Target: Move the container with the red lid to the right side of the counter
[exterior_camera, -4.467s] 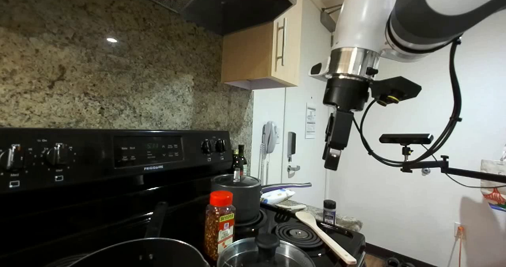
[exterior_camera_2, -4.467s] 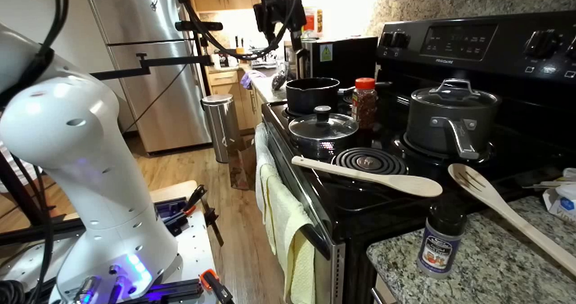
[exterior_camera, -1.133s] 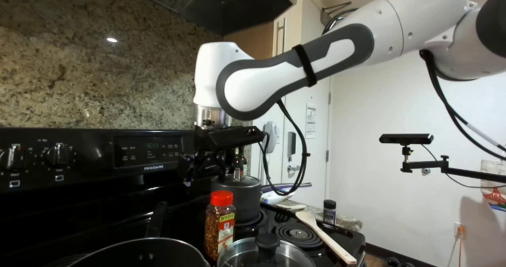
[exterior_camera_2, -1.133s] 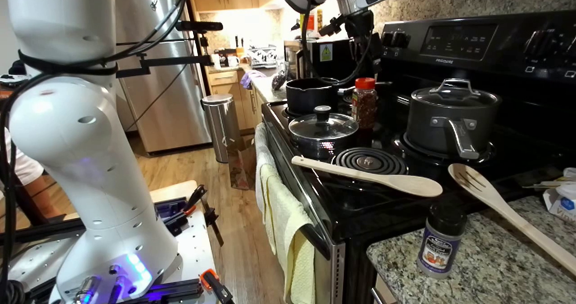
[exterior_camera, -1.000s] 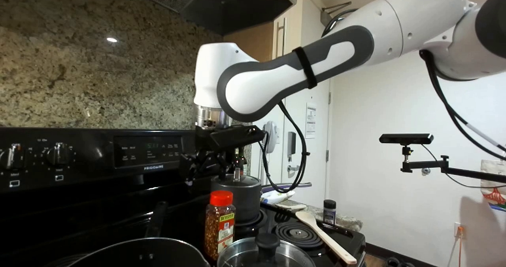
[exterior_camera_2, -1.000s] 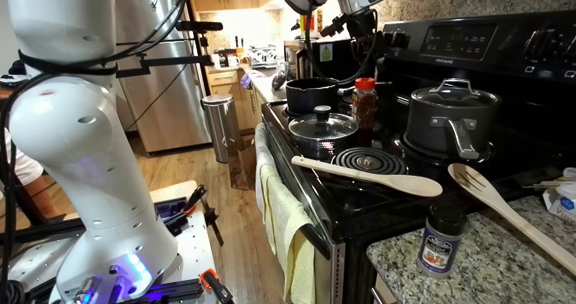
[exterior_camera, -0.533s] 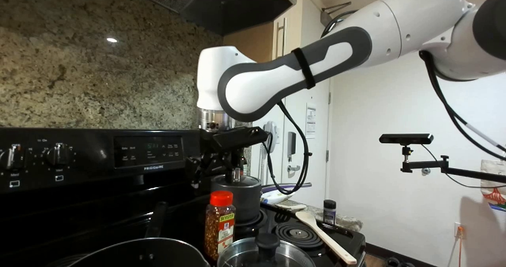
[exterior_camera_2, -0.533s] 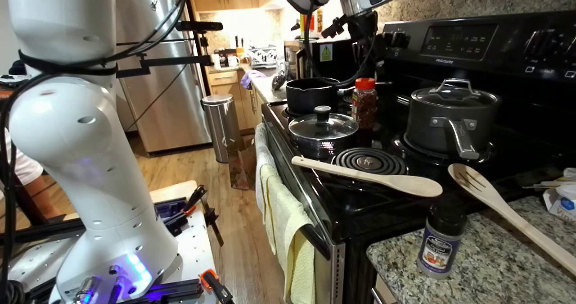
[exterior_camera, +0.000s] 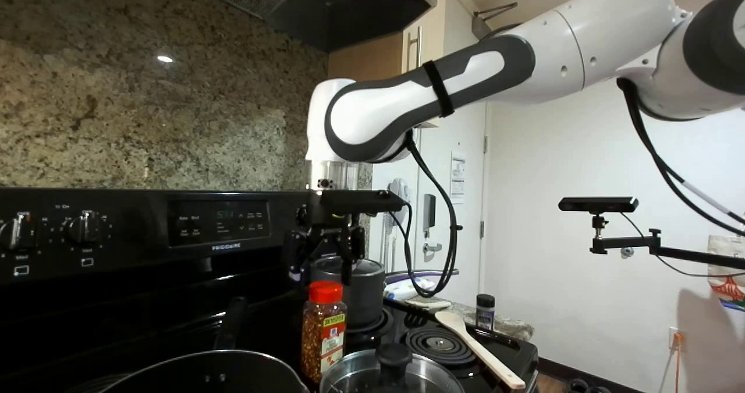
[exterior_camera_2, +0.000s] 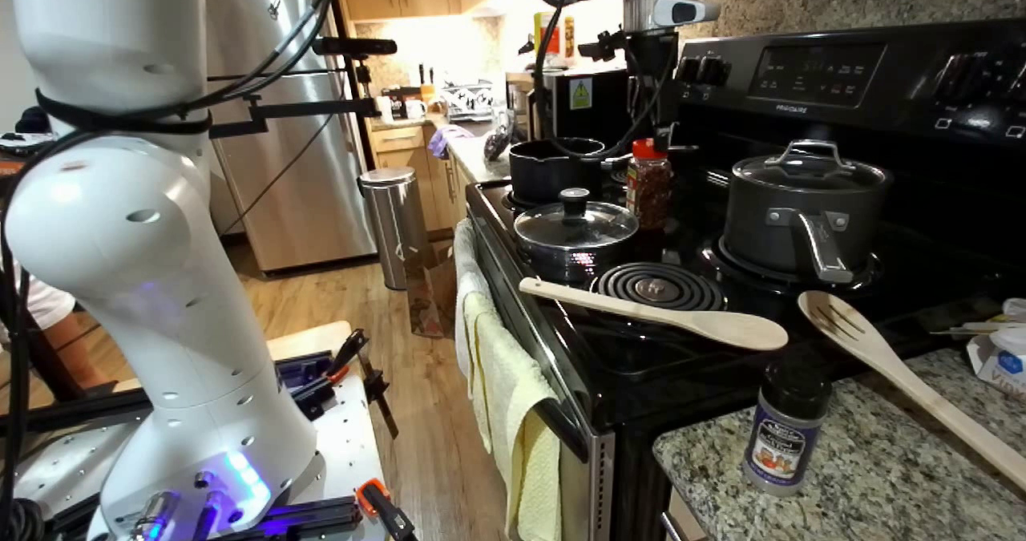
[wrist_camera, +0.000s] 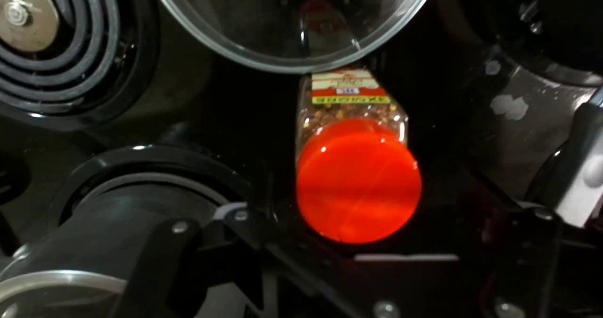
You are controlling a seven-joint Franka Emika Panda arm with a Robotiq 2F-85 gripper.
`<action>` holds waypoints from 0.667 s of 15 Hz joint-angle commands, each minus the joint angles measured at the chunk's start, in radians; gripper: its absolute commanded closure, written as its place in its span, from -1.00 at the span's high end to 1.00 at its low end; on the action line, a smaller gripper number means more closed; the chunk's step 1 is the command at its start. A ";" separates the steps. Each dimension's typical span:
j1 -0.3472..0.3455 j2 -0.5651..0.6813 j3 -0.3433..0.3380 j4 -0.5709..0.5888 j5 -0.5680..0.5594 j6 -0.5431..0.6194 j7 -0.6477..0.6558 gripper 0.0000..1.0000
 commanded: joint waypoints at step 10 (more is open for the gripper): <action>-0.001 0.001 -0.008 0.000 -0.007 -0.026 -0.030 -0.30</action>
